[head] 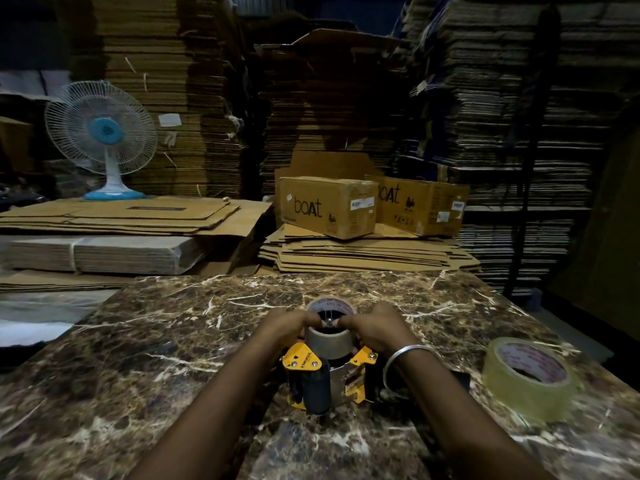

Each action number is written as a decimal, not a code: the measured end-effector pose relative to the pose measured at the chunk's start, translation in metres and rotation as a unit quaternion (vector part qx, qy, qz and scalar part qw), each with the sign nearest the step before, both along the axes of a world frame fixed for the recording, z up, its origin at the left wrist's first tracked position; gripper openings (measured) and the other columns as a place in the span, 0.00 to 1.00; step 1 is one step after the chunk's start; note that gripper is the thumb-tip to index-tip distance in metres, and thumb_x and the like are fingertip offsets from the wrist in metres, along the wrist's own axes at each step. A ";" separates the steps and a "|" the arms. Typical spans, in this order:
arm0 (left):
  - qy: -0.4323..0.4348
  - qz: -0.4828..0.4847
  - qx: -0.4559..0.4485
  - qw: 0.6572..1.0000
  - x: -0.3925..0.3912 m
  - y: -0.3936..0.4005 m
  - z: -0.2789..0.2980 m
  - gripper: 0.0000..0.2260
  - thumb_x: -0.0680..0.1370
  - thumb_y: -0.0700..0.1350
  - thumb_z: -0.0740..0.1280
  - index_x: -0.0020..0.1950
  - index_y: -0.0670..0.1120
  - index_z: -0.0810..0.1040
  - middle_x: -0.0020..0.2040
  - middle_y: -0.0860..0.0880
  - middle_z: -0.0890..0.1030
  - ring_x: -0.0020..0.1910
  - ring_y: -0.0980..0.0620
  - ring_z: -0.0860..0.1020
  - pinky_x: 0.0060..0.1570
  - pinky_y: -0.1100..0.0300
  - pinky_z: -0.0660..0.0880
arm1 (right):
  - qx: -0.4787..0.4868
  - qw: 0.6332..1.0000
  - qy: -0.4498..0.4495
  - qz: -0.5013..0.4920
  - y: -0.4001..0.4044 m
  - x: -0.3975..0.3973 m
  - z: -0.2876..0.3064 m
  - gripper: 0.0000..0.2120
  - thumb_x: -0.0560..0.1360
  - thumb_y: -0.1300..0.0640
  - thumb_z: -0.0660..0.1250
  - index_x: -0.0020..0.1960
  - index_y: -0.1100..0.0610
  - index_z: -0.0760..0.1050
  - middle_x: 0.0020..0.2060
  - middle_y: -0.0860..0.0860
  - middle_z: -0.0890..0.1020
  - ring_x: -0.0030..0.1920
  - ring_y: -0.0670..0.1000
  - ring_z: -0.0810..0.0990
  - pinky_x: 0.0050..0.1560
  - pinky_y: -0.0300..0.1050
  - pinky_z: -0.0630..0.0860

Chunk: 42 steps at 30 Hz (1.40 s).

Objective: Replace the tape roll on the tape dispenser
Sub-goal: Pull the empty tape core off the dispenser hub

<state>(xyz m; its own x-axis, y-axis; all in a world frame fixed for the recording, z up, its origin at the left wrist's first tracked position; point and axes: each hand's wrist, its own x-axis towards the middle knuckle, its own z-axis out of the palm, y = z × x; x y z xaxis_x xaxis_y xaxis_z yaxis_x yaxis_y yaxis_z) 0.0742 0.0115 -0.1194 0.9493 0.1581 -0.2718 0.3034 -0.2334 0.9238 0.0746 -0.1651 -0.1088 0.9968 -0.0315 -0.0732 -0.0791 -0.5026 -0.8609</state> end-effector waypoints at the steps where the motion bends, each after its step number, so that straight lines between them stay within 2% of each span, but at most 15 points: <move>1: 0.002 -0.006 -0.001 1.000 0.001 0.000 0.000 0.21 0.65 0.44 0.76 0.54 0.37 0.81 0.53 0.40 0.82 0.46 0.45 0.80 0.37 0.56 0.76 | -0.001 1.000 0.004 0.001 0.001 0.001 0.001 0.23 0.62 0.47 0.79 0.43 0.65 0.81 0.39 0.62 0.85 0.39 0.61 0.85 0.34 0.53 0.78; 3: -0.001 -0.016 0.004 1.000 0.000 -0.002 0.002 0.21 0.66 0.44 0.75 0.55 0.36 0.81 0.54 0.39 0.82 0.43 0.46 0.79 0.34 0.58 0.73 | 0.001 1.000 0.017 0.001 0.002 0.003 0.001 0.23 0.59 0.48 0.80 0.42 0.65 0.80 0.38 0.61 0.85 0.39 0.62 0.86 0.38 0.57 0.82; 7: -0.008 -0.017 0.014 1.000 0.003 -0.004 0.004 0.15 0.72 0.41 0.72 0.56 0.35 0.81 0.49 0.42 0.79 0.39 0.50 0.75 0.32 0.61 0.70 | 0.003 0.999 0.032 0.011 0.003 0.004 0.004 0.18 0.64 0.51 0.80 0.40 0.65 0.80 0.36 0.60 0.84 0.34 0.59 0.83 0.36 0.55 0.80; 9: -0.006 -0.017 0.017 1.000 0.004 -0.005 0.005 0.13 0.73 0.40 0.72 0.55 0.36 0.81 0.48 0.43 0.78 0.39 0.50 0.74 0.33 0.61 0.70 | 0.003 0.999 0.034 0.010 0.002 0.003 0.005 0.19 0.64 0.51 0.80 0.42 0.65 0.80 0.39 0.61 0.85 0.37 0.59 0.84 0.39 0.57 0.82; 11: -0.005 -0.015 0.017 1.000 0.003 -0.006 0.007 0.11 0.73 0.40 0.72 0.52 0.37 0.81 0.48 0.43 0.78 0.41 0.49 0.75 0.34 0.60 0.71 | -0.010 1.000 0.026 0.013 0.002 0.000 0.007 0.18 0.65 0.50 0.79 0.44 0.63 0.80 0.40 0.60 0.85 0.40 0.59 0.86 0.37 0.52 0.81; 13: -0.007 -0.014 0.019 1.000 0.003 -0.005 0.006 0.13 0.72 0.41 0.73 0.54 0.37 0.81 0.52 0.42 0.79 0.43 0.49 0.76 0.35 0.60 0.71 | -0.015 1.000 0.014 0.011 0.002 -0.003 0.007 0.18 0.65 0.49 0.78 0.43 0.62 0.79 0.41 0.59 0.85 0.41 0.59 0.86 0.39 0.51 0.81; 16: -0.010 -0.008 0.022 1.000 0.002 -0.005 0.006 0.16 0.70 0.42 0.74 0.56 0.37 0.81 0.54 0.42 0.80 0.45 0.49 0.77 0.35 0.60 0.71 | -0.025 1.000 -0.001 0.000 0.003 -0.006 0.007 0.17 0.66 0.49 0.78 0.41 0.59 0.74 0.43 0.58 0.84 0.42 0.59 0.85 0.46 0.58 0.84; 18: -0.011 -0.005 0.015 1.000 0.001 -0.004 0.006 0.17 0.69 0.41 0.75 0.55 0.37 0.81 0.55 0.41 0.81 0.47 0.47 0.78 0.37 0.59 0.73 | -0.036 0.999 -0.005 -0.002 0.004 -0.006 0.008 0.18 0.66 0.48 0.78 0.40 0.59 0.74 0.42 0.58 0.84 0.42 0.59 0.85 0.47 0.59 0.84; 20: -0.015 -0.002 0.015 1.000 -0.001 -0.004 0.007 0.17 0.68 0.42 0.76 0.54 0.37 0.81 0.54 0.41 0.81 0.48 0.46 0.79 0.39 0.57 0.75 | -0.045 0.999 -0.010 -0.003 0.004 -0.007 0.008 0.18 0.66 0.47 0.78 0.41 0.60 0.77 0.41 0.57 0.85 0.42 0.58 0.85 0.46 0.57 0.83; 22: -0.024 0.001 0.015 1.000 -0.004 -0.006 0.008 0.15 0.70 0.41 0.75 0.54 0.37 0.80 0.51 0.42 0.80 0.45 0.48 0.78 0.38 0.58 0.74 | -0.059 0.998 -0.017 -0.006 0.004 -0.007 0.008 0.19 0.66 0.45 0.77 0.42 0.60 0.78 0.40 0.56 0.84 0.41 0.56 0.84 0.39 0.52 0.81; 26: -0.043 0.007 0.013 0.999 -0.010 -0.012 0.012 0.12 0.72 0.40 0.72 0.53 0.37 0.79 0.47 0.44 0.78 0.41 0.50 0.76 0.35 0.61 0.72 | -0.094 0.995 -0.038 -0.018 0.004 -0.011 0.009 0.19 0.67 0.43 0.76 0.42 0.58 0.76 0.36 0.52 0.78 0.35 0.52 0.76 0.31 0.43 0.67; 33: -0.062 0.035 0.006 0.997 -0.015 -0.015 0.013 0.11 0.73 0.37 0.71 0.54 0.34 0.80 0.43 0.44 0.80 0.37 0.52 0.77 0.28 0.64 0.71 | -0.113 0.991 -0.072 -0.028 0.004 -0.014 0.009 0.22 0.67 0.41 0.76 0.44 0.59 0.78 0.36 0.54 0.80 0.34 0.53 0.75 0.30 0.43 0.66; 36: -0.059 0.039 0.010 0.997 -0.015 -0.014 0.011 0.12 0.72 0.38 0.72 0.54 0.35 0.78 0.51 0.40 0.81 0.41 0.50 0.78 0.33 0.61 0.73 | -0.125 0.989 -0.076 -0.029 0.005 -0.013 0.008 0.21 0.67 0.41 0.76 0.41 0.59 0.78 0.33 0.53 0.79 0.32 0.53 0.75 0.30 0.43 0.66; 39: -0.060 0.049 0.022 0.997 -0.017 -0.014 0.010 0.15 0.71 0.42 0.74 0.54 0.37 0.77 0.51 0.41 0.80 0.46 0.49 0.78 0.36 0.59 0.73 | -0.127 0.989 -0.070 -0.012 0.005 -0.013 0.008 0.20 0.69 0.43 0.75 0.42 0.60 0.78 0.34 0.53 0.77 0.32 0.53 0.74 0.32 0.44 0.67; 42: -0.051 0.043 0.021 0.998 -0.017 -0.014 0.014 0.17 0.70 0.40 0.74 0.56 0.35 0.79 0.52 0.40 0.81 0.46 0.47 0.79 0.37 0.58 0.75 | -0.108 0.993 -0.050 0.003 0.004 -0.013 0.012 0.18 0.70 0.44 0.74 0.40 0.57 0.73 0.34 0.52 0.75 0.33 0.51 0.72 0.32 0.44 0.65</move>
<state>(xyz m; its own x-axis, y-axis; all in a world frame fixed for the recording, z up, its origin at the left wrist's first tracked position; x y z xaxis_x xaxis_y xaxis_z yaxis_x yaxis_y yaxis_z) 0.0570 -0.0028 -0.1053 0.9543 0.2489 -0.1656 0.2284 -0.2496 0.9410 0.0614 -0.1612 -0.0966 0.9990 -0.0300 0.0341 0.0048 -0.6768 -0.7362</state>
